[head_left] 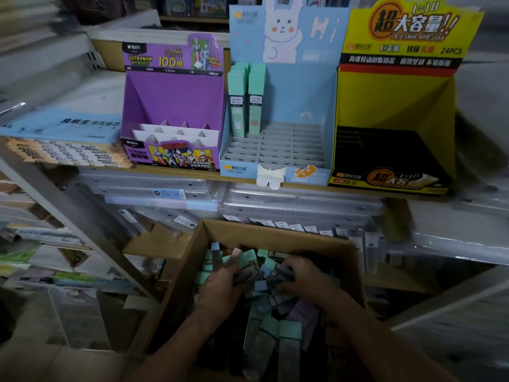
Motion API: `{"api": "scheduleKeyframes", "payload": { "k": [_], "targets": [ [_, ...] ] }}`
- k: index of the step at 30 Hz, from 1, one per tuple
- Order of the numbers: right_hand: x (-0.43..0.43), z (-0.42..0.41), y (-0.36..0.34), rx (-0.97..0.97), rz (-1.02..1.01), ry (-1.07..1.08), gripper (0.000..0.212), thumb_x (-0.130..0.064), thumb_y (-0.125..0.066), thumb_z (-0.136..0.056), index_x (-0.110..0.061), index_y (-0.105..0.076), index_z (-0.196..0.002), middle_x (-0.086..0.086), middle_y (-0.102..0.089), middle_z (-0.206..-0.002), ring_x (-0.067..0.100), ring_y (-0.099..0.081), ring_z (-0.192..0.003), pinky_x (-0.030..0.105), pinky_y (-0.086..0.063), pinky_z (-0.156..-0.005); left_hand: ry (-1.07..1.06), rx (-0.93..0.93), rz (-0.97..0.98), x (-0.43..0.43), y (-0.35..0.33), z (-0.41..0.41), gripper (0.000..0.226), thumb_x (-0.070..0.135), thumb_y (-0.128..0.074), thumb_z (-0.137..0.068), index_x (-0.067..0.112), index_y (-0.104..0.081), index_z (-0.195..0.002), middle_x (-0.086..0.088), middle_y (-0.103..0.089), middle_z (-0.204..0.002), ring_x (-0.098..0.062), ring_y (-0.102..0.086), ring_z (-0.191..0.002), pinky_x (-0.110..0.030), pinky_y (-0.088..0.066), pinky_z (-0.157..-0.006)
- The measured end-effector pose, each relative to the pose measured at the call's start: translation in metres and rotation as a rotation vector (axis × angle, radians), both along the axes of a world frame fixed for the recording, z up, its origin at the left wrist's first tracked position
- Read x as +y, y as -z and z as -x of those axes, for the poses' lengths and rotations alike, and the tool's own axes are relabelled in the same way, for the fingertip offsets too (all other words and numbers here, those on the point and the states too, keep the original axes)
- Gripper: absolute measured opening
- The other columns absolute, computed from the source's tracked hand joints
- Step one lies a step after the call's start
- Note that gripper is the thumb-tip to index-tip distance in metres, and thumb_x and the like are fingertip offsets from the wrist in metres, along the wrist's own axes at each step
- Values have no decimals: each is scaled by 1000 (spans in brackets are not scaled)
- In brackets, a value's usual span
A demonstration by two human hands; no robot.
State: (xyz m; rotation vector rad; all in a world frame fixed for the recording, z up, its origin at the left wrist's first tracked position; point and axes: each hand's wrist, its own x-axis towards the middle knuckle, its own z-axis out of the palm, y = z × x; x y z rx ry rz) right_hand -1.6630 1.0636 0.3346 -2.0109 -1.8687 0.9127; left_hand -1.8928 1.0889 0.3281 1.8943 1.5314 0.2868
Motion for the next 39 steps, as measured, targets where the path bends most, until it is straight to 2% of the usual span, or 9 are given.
{"api": "scheduleKeyframes", "payload": {
  "k": [16, 19, 22, 24, 26, 29, 35, 37, 39],
  "targets": [
    [0, -6, 5, 123, 61, 70, 37, -31, -81, -67, -23, -66, -100, -6, -68, -98, 10, -65, -91, 34, -56, -79, -90, -118, 17, -3, -14, -5, 67, 28, -75, -90, 37, -47, -150, 2, -64, -139, -16, -59, -128, -30, -48, -103],
    [-1, -6, 2, 153, 27, 89, 19, -25, -80, -68, -26, -66, -79, -7, -69, -81, -1, -64, -75, 23, -52, -65, -76, -134, 58, 2, -16, -4, 50, 29, -75, -90, 29, -62, -138, 4, -72, -124, -13, -65, -117, -30, -49, -101],
    [-3, -3, -1, 221, -23, 127, 25, -21, -82, -73, -37, -64, -81, -15, -67, -81, 0, -65, -80, 11, -47, -64, -26, -153, 46, 13, -19, -1, 40, 28, -74, -90, 31, -67, -129, 8, -72, -117, -9, -65, -109, -21, -47, -91],
    [-2, 3, -6, 268, -24, 192, 19, -23, -83, -77, -25, -69, -89, -8, -68, -82, 8, -65, -80, 18, -49, -67, -40, -239, 74, 21, -19, 3, 30, 27, -73, -91, 36, -70, -119, 16, -72, -108, -1, -66, -99, -20, -48, -87],
    [0, 12, -13, 309, -28, 263, 21, -22, -83, -78, -15, -71, -94, -4, -69, -80, 7, -63, -74, 26, -50, -67, -56, -358, 177, 29, -19, 6, 12, 29, -71, -94, 35, -71, -104, 10, -74, -97, -8, -69, -91, -35, -56, -88],
    [0, 32, -29, 395, -45, 379, 22, -16, -84, -78, -17, -73, -97, -7, -69, -68, 1, -62, -63, 23, -51, -62, -35, -492, 248, 39, -24, 13, 10, 29, -69, -96, 19, -68, -93, -10, -70, -79, -19, -67, -71, -47, -57, -73],
    [-2, 75, -52, 527, -89, 501, 19, -19, -84, -79, -22, -73, -95, -14, -76, -82, -5, -68, -79, 13, -52, -66, -55, -667, 391, 48, -37, 23, 12, 21, -65, -98, 26, -68, -88, 4, -59, -51, -7, -52, -39, -21, -39, -40],
    [-2, 80, -54, 568, -102, 483, 16, -19, -83, -81, -23, -75, -95, -13, -77, -85, -4, -68, -81, 13, -52, -69, -131, -758, 479, 44, -42, 18, 2, 20, -70, -93, 18, -69, -93, 0, -63, -55, -10, -56, -43, -23, -42, -42],
    [-2, 80, -58, 630, -101, 422, 14, -25, -79, -84, -26, -77, -98, -10, -78, -94, 2, -71, -91, 19, -55, -78, -231, -898, 545, 39, -45, 9, 14, 18, -78, -81, 13, -72, -93, -13, -74, -76, -22, -70, -68, -35, -57, -65]
  ]
}}
